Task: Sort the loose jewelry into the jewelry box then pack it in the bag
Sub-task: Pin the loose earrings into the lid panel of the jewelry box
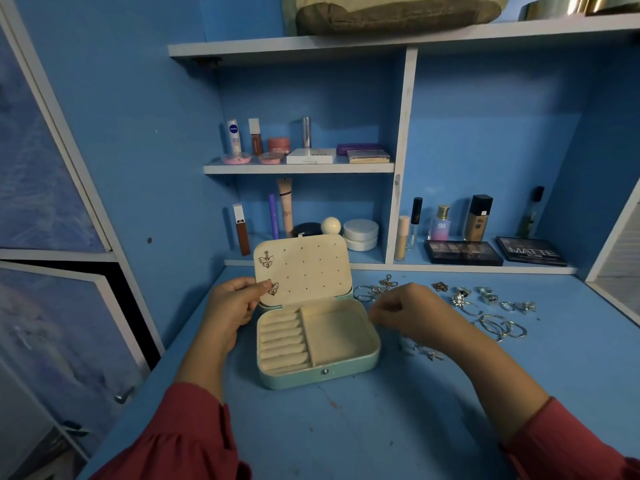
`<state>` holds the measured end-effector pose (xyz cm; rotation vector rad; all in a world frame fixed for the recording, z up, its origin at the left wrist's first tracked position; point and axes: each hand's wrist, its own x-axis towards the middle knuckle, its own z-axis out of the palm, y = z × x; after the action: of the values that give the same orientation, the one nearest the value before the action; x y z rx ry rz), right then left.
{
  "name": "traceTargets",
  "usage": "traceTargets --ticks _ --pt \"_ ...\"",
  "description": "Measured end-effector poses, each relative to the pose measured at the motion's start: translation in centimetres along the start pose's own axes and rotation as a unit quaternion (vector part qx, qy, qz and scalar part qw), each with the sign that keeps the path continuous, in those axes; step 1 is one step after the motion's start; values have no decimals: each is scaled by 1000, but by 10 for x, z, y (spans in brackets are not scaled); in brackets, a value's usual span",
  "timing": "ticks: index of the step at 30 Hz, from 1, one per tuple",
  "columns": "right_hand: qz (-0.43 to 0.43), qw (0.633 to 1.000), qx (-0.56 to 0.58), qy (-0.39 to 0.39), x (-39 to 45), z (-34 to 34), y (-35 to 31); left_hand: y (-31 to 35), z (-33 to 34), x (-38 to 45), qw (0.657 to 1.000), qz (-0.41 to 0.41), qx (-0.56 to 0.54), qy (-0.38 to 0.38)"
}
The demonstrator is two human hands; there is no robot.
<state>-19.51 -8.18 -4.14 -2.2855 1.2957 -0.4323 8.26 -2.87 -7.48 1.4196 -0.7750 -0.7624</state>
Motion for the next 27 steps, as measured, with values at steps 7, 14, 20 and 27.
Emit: traceTargets --ticks 7,14,20,27 --pt "44 998 -3 45 -1 -23 24 -1 0 0 1000 5 -5 -5" --pt "56 992 -112 -5 3 -16 26 -2 -1 1 1000 8 -5 -13" --pt "44 991 -128 -6 3 -12 26 -1 -1 -1 1000 8 -17 -10" --pt "32 996 -82 19 2 -10 24 3 4 -6 999 12 -43 25"
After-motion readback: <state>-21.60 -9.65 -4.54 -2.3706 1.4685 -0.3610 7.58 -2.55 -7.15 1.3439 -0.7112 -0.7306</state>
